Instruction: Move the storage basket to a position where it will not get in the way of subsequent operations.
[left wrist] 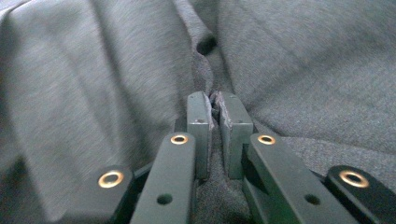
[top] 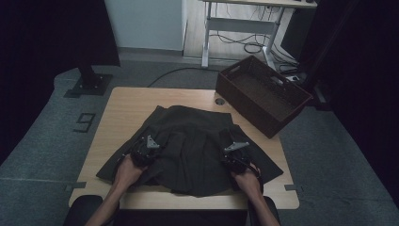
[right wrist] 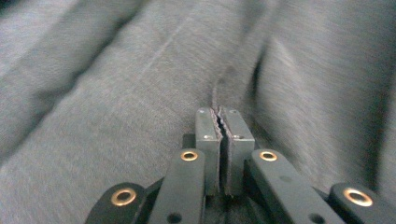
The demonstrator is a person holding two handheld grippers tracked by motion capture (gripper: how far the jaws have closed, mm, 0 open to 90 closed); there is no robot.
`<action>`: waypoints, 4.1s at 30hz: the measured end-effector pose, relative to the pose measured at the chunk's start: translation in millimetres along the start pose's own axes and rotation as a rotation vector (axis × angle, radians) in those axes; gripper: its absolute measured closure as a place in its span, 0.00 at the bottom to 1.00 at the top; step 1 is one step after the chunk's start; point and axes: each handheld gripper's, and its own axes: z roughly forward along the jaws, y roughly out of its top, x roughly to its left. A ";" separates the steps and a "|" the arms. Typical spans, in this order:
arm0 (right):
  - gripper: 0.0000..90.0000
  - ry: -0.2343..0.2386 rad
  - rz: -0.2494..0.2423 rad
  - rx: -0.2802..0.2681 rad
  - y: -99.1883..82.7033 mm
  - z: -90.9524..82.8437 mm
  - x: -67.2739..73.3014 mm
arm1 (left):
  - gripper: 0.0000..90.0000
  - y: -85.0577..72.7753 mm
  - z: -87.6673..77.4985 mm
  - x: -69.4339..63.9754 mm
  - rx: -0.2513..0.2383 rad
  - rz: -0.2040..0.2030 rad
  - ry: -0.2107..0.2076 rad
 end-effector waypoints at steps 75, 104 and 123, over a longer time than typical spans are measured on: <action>0.91 -0.021 0.127 -0.040 1.7 4.1 -50.0 | 0.70 -8.0 13.1 47.0 -0.038 -0.148 0.058; 0.73 -0.062 0.109 -0.116 63.5 -20.4 -75.3 | 0.48 28.2 1.0 94.9 -0.138 -0.215 0.050; 0.68 -0.085 0.201 0.016 65.3 48.1 -102.2 | 0.49 14.8 45.1 94.5 -0.104 -0.280 -0.009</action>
